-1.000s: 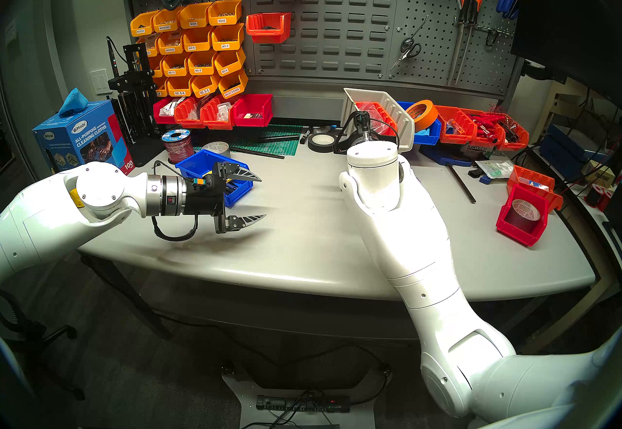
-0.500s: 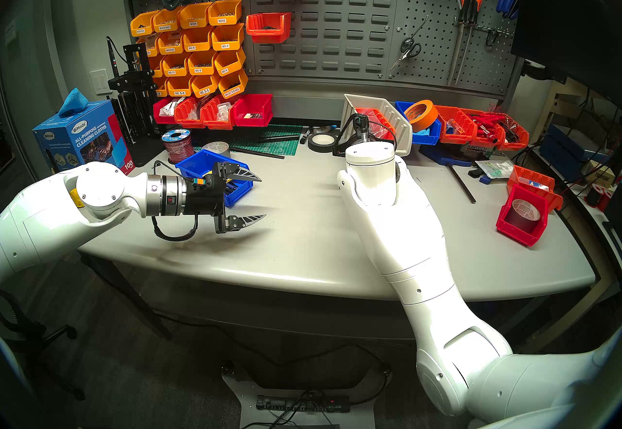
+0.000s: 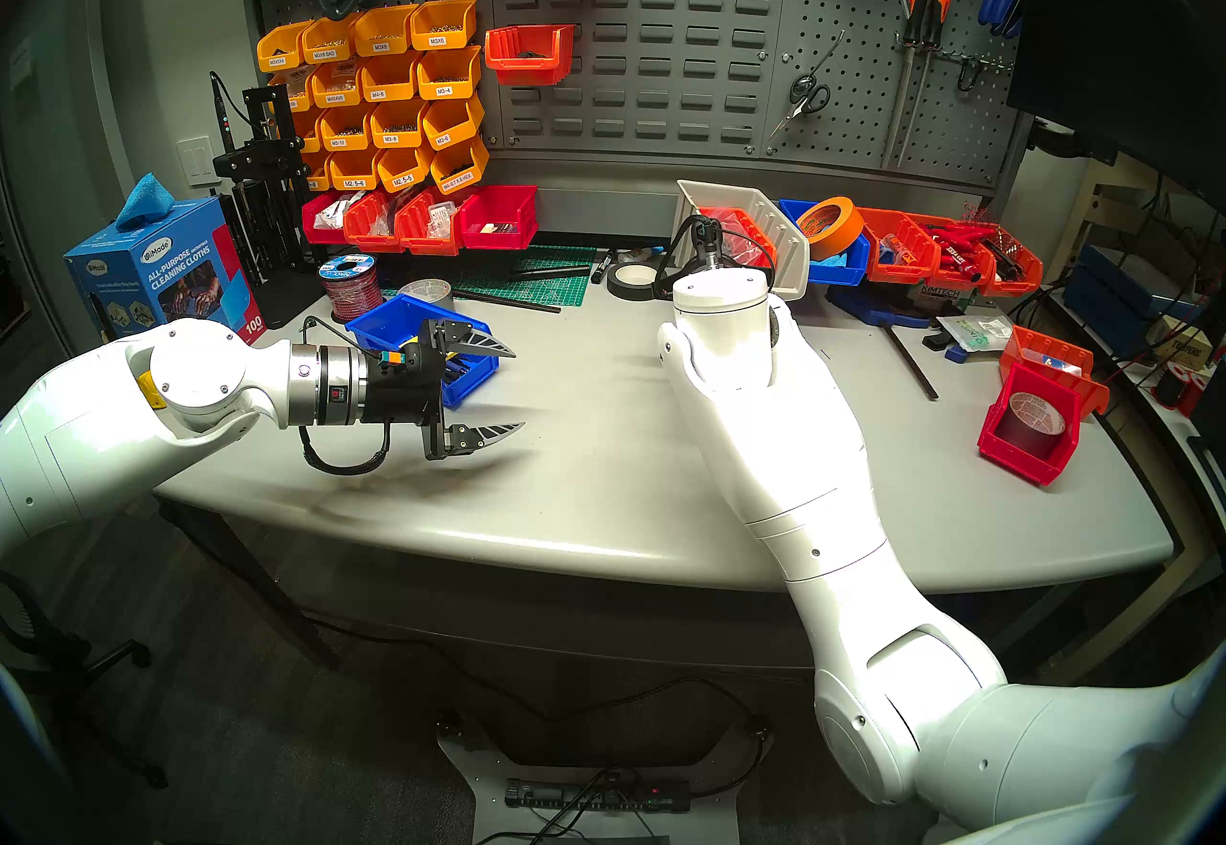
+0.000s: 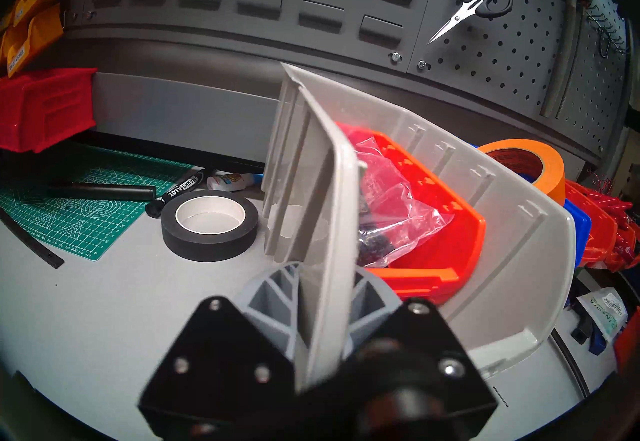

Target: Hang all the unorganized tool boxes onto the wall

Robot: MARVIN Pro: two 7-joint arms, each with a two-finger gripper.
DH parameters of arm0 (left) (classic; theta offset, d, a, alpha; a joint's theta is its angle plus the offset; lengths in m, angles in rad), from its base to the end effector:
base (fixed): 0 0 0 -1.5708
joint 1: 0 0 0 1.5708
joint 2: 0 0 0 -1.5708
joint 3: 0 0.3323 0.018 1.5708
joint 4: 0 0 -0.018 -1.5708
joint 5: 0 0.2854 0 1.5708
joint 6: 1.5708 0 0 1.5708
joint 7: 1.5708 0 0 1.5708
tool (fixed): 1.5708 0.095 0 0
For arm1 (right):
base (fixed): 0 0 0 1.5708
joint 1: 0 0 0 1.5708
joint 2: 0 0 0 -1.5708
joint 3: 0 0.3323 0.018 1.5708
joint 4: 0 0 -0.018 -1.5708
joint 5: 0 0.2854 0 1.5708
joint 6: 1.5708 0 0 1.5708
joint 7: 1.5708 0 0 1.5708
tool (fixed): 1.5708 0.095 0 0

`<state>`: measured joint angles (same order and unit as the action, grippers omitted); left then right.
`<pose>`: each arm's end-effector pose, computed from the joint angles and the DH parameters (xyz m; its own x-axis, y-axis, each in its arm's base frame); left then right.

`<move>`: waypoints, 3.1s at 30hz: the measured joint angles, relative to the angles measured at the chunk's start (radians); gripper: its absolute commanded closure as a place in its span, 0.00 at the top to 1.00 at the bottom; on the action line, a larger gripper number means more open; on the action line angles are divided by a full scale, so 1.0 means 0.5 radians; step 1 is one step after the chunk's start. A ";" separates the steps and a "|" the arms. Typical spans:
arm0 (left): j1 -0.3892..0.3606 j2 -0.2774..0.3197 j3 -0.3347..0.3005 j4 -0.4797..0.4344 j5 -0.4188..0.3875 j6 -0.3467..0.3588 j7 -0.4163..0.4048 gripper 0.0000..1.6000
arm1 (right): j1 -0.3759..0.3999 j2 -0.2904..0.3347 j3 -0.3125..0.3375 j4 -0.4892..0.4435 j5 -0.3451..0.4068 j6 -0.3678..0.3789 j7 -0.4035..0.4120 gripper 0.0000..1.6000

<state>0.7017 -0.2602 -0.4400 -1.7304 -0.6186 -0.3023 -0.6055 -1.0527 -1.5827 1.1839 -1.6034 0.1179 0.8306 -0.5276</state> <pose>0.3867 0.1459 -0.1577 -0.3859 -0.5384 0.7491 -0.8124 -0.1865 -0.5525 0.5039 0.1038 -0.1775 0.2576 0.1884 0.9477 -0.1057 -0.9694 0.2215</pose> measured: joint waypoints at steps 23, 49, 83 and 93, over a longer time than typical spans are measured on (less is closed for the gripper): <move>0.000 0.000 0.000 0.000 0.000 0.000 0.000 1.00 | 0.148 -0.023 0.079 0.200 0.009 -0.044 -0.030 0.00; 0.000 0.000 0.000 0.000 0.000 0.000 0.000 1.00 | 0.273 -0.173 0.070 0.470 0.018 -0.099 -0.111 0.00; 0.000 0.000 0.000 0.000 0.000 0.000 0.000 1.00 | 0.408 -0.252 0.055 0.745 0.017 -0.171 -0.184 0.00; 0.000 0.000 0.000 0.000 0.000 0.000 0.000 1.00 | 0.334 -0.169 0.049 0.701 0.014 -0.180 -0.182 0.00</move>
<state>0.7017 -0.2602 -0.4400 -1.7305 -0.6186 -0.3024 -0.6054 -0.8855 -1.6673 1.2084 -1.2530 0.1249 0.7404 -0.6187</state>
